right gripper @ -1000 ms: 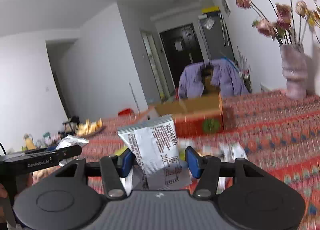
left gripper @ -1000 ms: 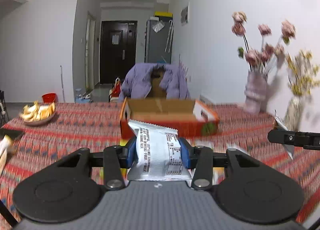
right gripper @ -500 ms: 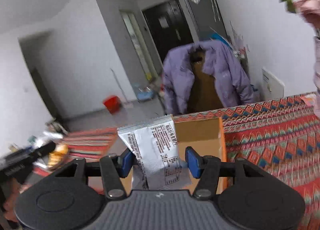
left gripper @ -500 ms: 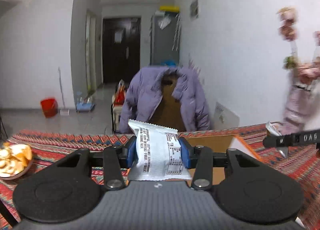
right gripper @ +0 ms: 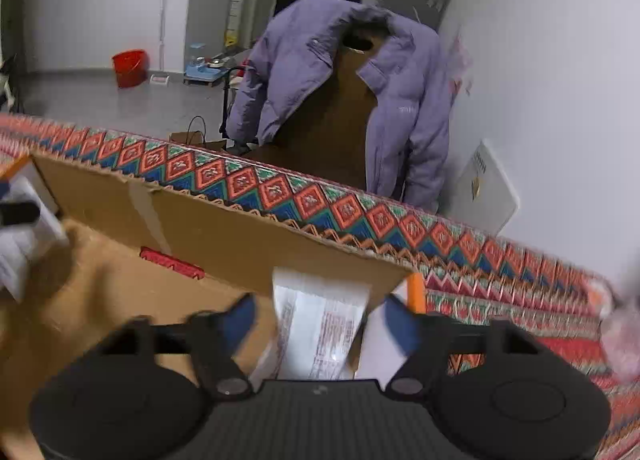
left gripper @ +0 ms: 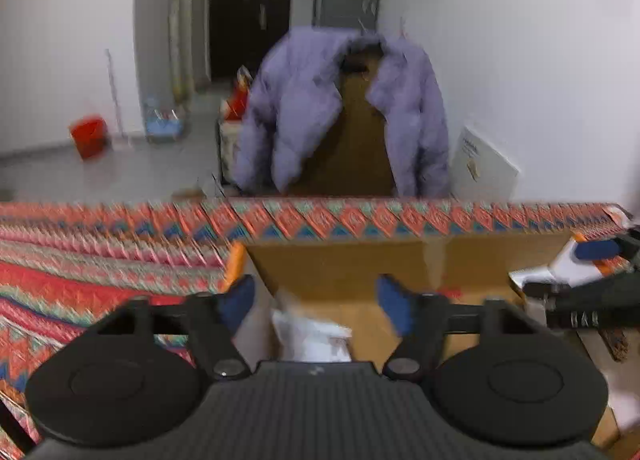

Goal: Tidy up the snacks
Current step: 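Carry the white sachet into the cardboard box and open the left tool, then grasp the yellow-green bar with left tool while right tool grasps pink packet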

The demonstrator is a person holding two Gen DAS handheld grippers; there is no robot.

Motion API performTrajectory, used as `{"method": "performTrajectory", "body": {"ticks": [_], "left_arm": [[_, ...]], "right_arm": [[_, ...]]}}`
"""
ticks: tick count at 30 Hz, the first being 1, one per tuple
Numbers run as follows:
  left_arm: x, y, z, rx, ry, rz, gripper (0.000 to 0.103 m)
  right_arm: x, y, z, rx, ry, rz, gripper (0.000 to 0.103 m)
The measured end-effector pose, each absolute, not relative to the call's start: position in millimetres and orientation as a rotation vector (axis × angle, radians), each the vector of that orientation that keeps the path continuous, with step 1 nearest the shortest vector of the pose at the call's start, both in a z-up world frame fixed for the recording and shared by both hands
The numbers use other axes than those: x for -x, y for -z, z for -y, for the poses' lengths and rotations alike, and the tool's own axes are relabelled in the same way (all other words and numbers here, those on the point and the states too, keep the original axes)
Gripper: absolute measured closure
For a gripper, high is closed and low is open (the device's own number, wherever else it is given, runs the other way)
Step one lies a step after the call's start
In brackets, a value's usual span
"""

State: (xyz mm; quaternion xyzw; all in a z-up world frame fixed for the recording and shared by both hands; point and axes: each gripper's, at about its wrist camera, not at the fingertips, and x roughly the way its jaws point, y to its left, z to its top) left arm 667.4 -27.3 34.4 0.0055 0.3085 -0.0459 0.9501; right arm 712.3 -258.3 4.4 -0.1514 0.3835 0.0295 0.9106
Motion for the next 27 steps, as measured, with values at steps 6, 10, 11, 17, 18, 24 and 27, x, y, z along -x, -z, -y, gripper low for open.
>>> {"method": "performTrajectory", "body": {"ticks": [6, 10, 11, 17, 18, 24, 27], "left_arm": [[-654, -55, 14, -0.012, 0.089, -0.637, 0.03], [-619, -89, -1, -0.029, 0.096, -0.614, 0.029], [-606, -98, -4, -0.034, 0.102, -0.6, 0.027], [-511, -145, -19, -0.046, 0.138, -0.566, 0.023], [-497, -151, -20, -0.046, 0.144, -0.557, 0.021], [-395, -172, -30, -0.046, 0.188, -0.489, 0.017], [-338, -170, -34, -0.037, 0.212, -0.457, 0.015]], "right_arm": [[-701, -33, 262, 0.27, -0.07, -0.743, 0.022], [-661, -82, 272, 0.239, -0.109, -0.666, 0.017], [-646, -95, 274, 0.239, -0.11, -0.644, 0.015], [-555, -151, 296, 0.148, -0.164, -0.583, 0.013], [-538, -157, 298, 0.139, -0.173, -0.578, 0.011], [-424, -172, 302, 0.143, -0.246, -0.526, 0.004], [-366, -173, 306, 0.111, -0.273, -0.491, 0.003]]}}
